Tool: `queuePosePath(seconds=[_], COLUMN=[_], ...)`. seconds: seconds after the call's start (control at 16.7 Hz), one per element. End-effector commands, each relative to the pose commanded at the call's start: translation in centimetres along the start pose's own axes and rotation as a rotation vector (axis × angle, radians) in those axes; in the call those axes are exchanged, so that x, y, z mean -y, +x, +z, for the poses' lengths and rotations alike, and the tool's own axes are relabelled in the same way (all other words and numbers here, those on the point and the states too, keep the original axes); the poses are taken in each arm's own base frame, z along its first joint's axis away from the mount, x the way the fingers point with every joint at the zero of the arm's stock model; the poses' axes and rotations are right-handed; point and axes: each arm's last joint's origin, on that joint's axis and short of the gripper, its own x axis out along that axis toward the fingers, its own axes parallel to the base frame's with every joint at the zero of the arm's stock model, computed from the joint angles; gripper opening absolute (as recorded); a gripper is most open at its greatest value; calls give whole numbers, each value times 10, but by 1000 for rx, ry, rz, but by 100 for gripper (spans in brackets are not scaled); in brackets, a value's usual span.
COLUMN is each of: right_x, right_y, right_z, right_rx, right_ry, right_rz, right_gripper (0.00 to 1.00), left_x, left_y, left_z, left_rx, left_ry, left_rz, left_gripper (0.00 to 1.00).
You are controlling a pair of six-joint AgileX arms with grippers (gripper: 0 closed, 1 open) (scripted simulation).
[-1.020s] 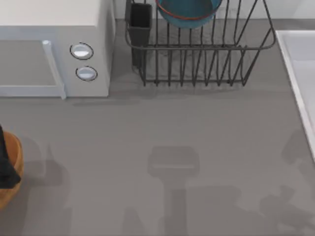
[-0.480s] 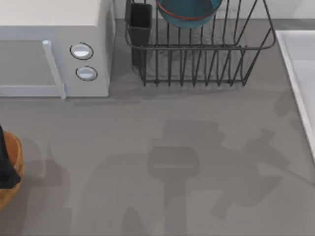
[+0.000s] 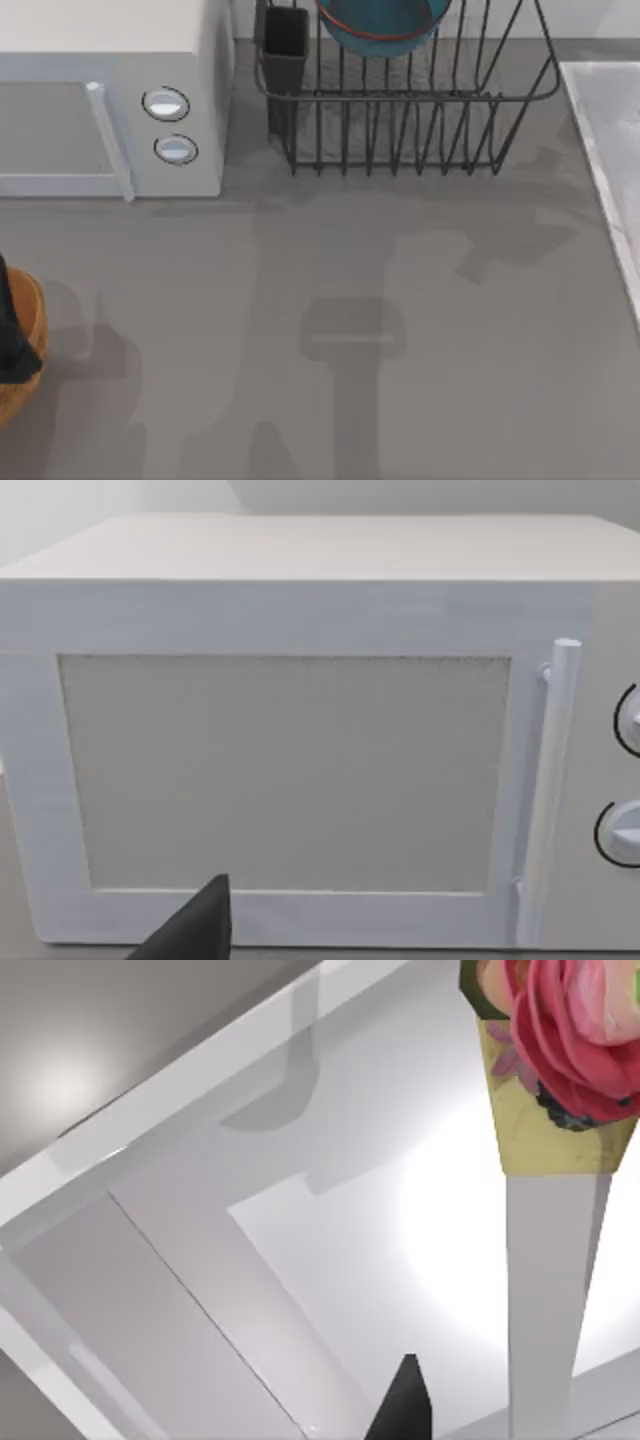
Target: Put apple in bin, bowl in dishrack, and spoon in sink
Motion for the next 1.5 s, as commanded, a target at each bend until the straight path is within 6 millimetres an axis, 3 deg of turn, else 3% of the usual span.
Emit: queuePosePath(seconds=[0.18, 0.42, 1.08, 1.5], right_x=[26, 44, 48, 50], right_y=[13, 27, 34, 74], right_z=[4, 4, 7, 4], right_rx=[14, 31, 42, 29], right_ry=[11, 28, 28, 33], right_rz=[-25, -54, -73, -48], right_gripper=[0, 0, 0, 0], left_x=[0, 0, 0, 0], left_y=[0, 0, 0, 0], left_z=[0, 0, 0, 0], left_rx=[0, 0, 0, 0], left_ry=[0, 0, 0, 0], left_rz=[0, 0, 0, 0], left_gripper=[100, 100, 100, 100])
